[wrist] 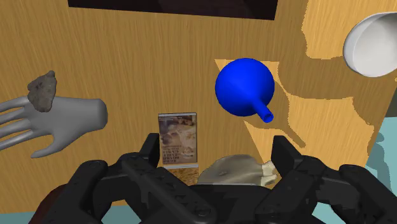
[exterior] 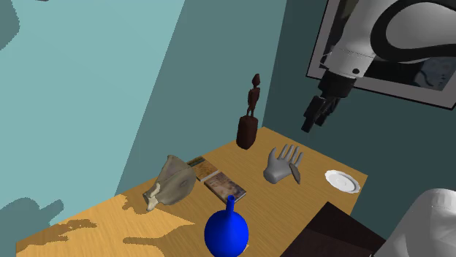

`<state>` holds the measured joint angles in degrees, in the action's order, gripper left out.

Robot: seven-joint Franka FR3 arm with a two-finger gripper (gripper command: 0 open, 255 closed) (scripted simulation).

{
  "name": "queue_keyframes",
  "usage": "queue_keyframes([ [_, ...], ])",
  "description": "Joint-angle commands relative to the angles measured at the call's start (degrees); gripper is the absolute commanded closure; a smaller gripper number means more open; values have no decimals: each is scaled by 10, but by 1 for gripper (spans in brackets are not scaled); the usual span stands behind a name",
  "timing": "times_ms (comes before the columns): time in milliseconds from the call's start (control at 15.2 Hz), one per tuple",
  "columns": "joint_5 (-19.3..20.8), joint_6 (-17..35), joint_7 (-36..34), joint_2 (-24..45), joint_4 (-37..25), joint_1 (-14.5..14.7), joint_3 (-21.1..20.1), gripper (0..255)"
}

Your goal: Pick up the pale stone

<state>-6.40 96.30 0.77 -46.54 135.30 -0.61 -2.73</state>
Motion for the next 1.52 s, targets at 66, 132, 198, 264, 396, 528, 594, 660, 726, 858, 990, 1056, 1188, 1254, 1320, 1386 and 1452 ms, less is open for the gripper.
queue_keyframes([
  [66,3,11,-8,22,-4,-6,-3,0],
  [132,6,22,-17,43,-8,-12,-5,0],
  [198,9,32,-26,65,-13,-18,-8,0],
  [264,12,42,-34,87,-19,-24,-10,0],
  [396,20,60,-53,132,-31,-36,-14,0],
  [528,28,76,-71,176,-46,-48,-18,0],
  [594,33,83,-81,198,-54,-53,-19,0],
  [660,38,90,-91,221,-63,-59,-20,0],
  [726,43,96,-101,243,-72,-64,-21,0],
  [858,53,106,-121,287,-91,-74,-21,0],
  [990,64,115,-141,331,-112,-84,-20,0],
  [1056,69,118,-150,353,-124,-88,-20,0],
  [1188,80,123,-170,396,-147,-96,-17,0],
  [1254,85,125,-180,417,-160,-100,-15,0],
  [1320,90,126,-189,439,-172,-104,-12,0],
  [1386,95,127,-198,460,-185,-107,-10,0],
  [1452,100,127,-208,481,-199,-110,-7,0],
])
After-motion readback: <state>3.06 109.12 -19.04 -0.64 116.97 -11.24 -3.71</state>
